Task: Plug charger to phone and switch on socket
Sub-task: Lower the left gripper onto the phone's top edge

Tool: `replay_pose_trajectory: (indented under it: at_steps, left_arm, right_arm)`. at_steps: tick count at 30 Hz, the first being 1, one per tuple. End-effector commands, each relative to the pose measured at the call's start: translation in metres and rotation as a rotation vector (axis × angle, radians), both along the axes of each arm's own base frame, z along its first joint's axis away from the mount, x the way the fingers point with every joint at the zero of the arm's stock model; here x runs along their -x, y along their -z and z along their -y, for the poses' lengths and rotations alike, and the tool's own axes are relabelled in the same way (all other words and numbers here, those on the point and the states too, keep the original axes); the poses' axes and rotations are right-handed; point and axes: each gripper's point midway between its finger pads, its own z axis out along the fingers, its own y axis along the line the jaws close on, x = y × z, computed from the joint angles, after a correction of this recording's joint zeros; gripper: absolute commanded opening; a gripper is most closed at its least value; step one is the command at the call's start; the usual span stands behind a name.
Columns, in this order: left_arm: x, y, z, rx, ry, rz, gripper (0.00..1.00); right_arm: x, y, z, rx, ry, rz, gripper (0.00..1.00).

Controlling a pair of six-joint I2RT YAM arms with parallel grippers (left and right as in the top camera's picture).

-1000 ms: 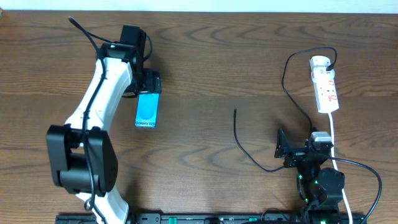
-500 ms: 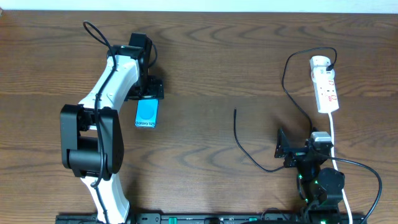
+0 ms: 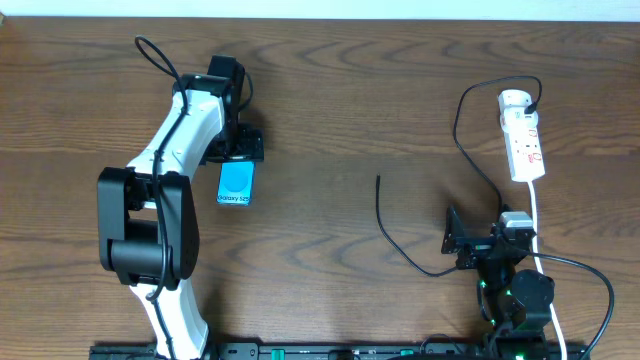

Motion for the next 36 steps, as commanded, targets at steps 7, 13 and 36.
replay_pose_trajectory:
  at_steps: [7, 13, 36]
  left_arm:
    - [0.006, 0.005, 0.007, 0.048, 0.004, -0.026, 0.98]
    - [0.006, 0.006, 0.007, 0.047, 0.004, -0.029, 0.98]
    - [0.002, 0.015, 0.007, 0.049, 0.034, -0.005, 0.98]
  right_arm:
    - [0.0, 0.0, -0.002, 0.007, -0.007, 0.001, 0.99]
    - [0.0, 0.0, -0.002, 0.006, -0.007, 0.001, 0.99]
    - [0.0, 0.0, -0.002, 0.007, -0.007, 0.001, 0.99]
